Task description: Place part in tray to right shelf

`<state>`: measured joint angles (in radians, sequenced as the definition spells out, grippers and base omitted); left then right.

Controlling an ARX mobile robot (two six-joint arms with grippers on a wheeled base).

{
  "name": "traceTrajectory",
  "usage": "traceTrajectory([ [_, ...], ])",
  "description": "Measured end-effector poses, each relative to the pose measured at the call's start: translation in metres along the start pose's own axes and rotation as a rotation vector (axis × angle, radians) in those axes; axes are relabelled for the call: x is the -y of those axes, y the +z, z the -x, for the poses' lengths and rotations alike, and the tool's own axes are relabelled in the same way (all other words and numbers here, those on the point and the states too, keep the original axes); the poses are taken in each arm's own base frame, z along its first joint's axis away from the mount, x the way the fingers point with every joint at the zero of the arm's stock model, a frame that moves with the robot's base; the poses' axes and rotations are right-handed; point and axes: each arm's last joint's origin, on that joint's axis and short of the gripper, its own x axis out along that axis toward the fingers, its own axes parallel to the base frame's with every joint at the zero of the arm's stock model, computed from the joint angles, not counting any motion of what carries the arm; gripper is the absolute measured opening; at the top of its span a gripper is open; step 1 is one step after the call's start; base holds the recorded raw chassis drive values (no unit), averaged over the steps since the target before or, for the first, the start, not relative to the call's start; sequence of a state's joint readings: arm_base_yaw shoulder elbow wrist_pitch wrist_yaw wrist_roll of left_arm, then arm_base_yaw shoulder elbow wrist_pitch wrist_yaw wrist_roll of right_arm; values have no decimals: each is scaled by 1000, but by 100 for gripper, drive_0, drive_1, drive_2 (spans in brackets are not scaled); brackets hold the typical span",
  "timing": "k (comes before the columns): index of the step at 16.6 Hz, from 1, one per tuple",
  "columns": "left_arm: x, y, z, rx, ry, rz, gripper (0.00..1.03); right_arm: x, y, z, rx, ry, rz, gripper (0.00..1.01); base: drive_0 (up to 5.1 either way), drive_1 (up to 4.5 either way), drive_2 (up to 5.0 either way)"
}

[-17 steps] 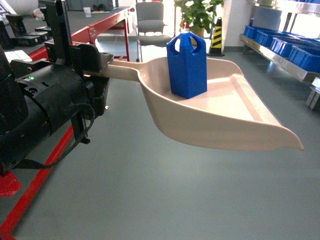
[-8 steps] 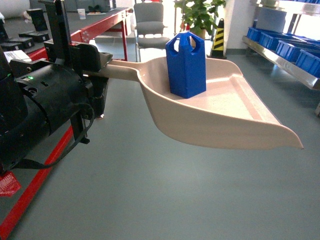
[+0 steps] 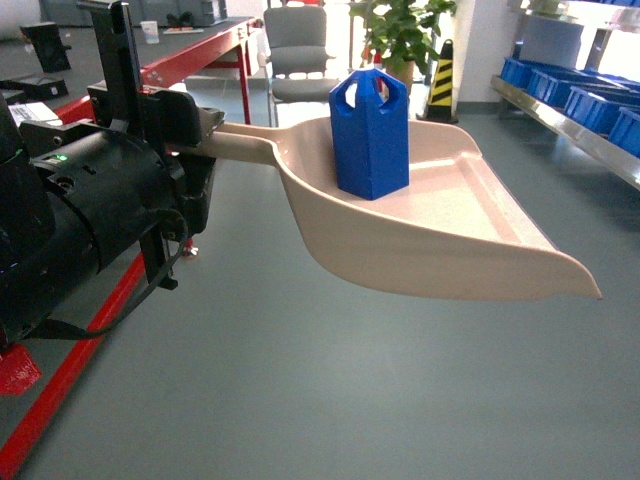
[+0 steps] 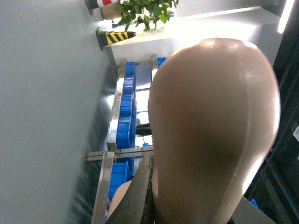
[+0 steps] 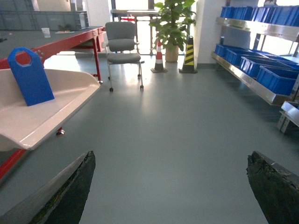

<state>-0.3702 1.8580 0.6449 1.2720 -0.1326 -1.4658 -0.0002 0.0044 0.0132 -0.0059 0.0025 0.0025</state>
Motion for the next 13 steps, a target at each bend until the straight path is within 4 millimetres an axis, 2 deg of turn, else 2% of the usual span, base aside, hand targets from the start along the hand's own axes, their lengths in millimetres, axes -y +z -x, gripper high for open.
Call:
traceTrajectory([
  [13, 0, 0, 0, -2, -1, 0, 17, 0, 0, 0, 4, 0, 0, 98, -8, 413, -428],
])
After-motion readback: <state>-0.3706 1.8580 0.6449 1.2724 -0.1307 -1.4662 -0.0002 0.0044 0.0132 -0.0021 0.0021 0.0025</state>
